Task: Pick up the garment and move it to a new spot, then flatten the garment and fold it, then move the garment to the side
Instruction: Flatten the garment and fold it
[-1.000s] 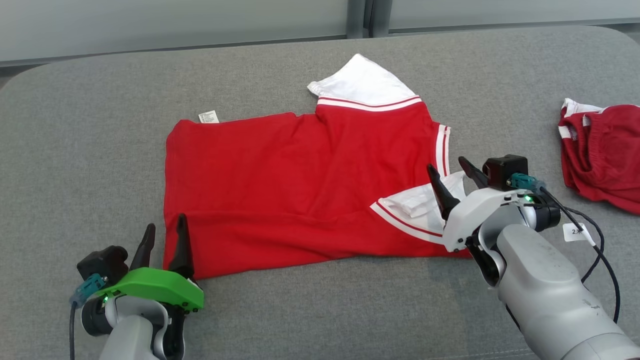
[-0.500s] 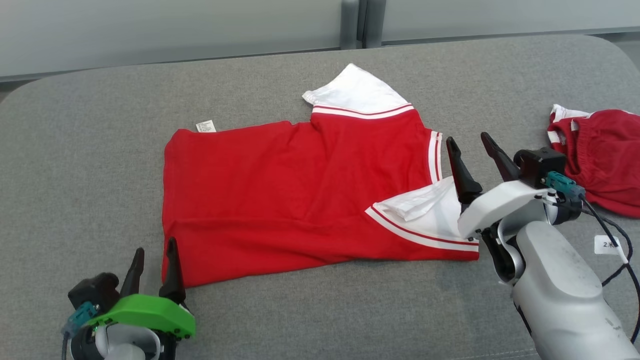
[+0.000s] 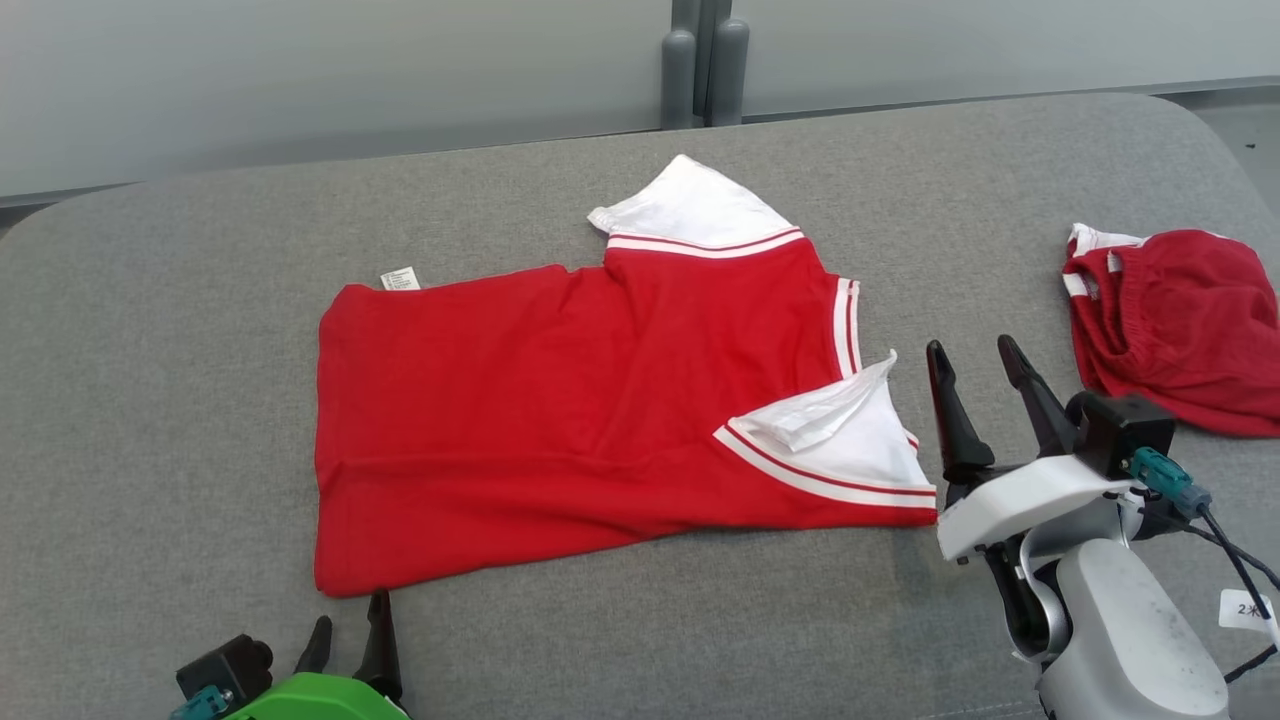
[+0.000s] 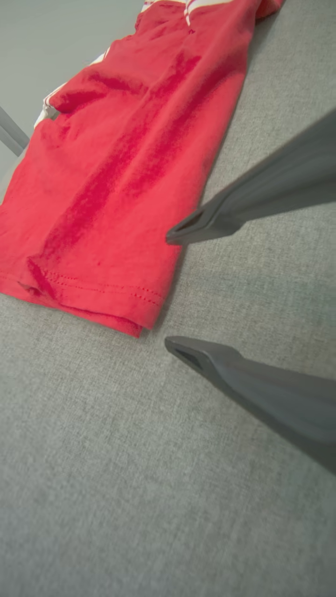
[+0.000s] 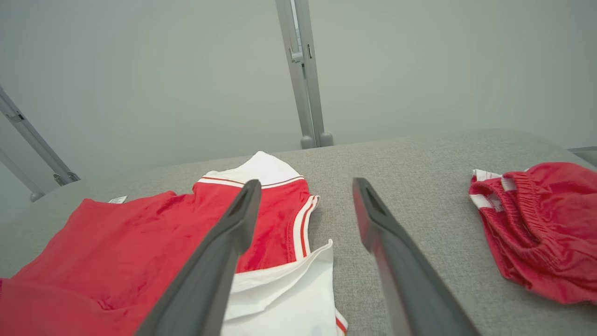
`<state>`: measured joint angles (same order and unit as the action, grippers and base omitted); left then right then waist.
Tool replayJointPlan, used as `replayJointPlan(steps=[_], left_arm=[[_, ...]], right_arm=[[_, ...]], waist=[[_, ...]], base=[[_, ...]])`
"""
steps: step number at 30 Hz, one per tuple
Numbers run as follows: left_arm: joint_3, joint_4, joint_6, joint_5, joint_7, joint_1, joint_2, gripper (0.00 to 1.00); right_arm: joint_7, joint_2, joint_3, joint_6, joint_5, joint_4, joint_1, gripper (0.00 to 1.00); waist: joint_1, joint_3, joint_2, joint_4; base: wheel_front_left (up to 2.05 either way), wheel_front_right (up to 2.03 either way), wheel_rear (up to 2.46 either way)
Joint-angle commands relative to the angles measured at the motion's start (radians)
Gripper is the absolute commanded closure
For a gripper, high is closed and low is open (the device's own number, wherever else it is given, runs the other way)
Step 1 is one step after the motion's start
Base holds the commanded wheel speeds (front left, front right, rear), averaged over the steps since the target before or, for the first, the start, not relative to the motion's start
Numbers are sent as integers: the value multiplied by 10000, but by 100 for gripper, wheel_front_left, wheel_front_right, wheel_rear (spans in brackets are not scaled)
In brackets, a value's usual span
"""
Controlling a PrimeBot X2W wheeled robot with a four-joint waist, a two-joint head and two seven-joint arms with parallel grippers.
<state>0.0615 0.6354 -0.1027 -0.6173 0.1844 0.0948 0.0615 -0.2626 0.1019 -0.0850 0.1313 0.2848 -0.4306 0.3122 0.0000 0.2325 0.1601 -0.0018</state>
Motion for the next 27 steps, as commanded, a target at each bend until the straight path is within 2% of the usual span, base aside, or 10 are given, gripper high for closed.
replayJointPlan(steps=[1, 8, 13, 15, 16, 17, 18, 27], left_arm=[[-14, 131, 44, -105, -64, 142, 4, 0], [-103, 837, 63, -347, -21, 642, 26, 0], [-476, 1245, -109, -1064, 215, 984, -1, 1], [-581, 1339, -164, -1189, 360, 1066, 12, 57], [-629, 1380, -189, -1228, 433, 1099, 12, 68], [-647, 1402, -202, -1249, 499, 1133, 23, 90], [-677, 1405, -200, -1285, 557, 1173, 30, 100], [-921, 1298, -202, -1032, 811, 893, 128, 100]], right_arm=[[-34, -55, 8, -11, -96, 141, -237, 0], [-34, -126, 37, -13, -175, 475, -501, 0], [-33, -136, 115, -11, -217, 695, -726, 0], [-35, -110, 175, -11, -238, 774, -771, 0], [-35, -106, 210, -11, -238, 801, -822, 0], [-35, -113, 235, -11, -239, 804, -895, 0], [-35, -111, 272, -13, -232, 793, -969, 0], [164, -111, 248, -11, -116, -204, -1687, 0]], waist=[[0, 60, -1, -153], [0, 246, -1, -567], [0, 348, -1, -850], [0, 365, -1, -909], [0, 372, -1, -929], [0, 372, -1, -937], [0, 372, -1, -933], [0, 398, -1, -593]], base=[[0, 0, 0], [0, 0, 0], [0, 0, 0], [0, 0, 0], [0, 0, 0], [0, 0, 0], [0, 0, 0], [0, 0, 0]])
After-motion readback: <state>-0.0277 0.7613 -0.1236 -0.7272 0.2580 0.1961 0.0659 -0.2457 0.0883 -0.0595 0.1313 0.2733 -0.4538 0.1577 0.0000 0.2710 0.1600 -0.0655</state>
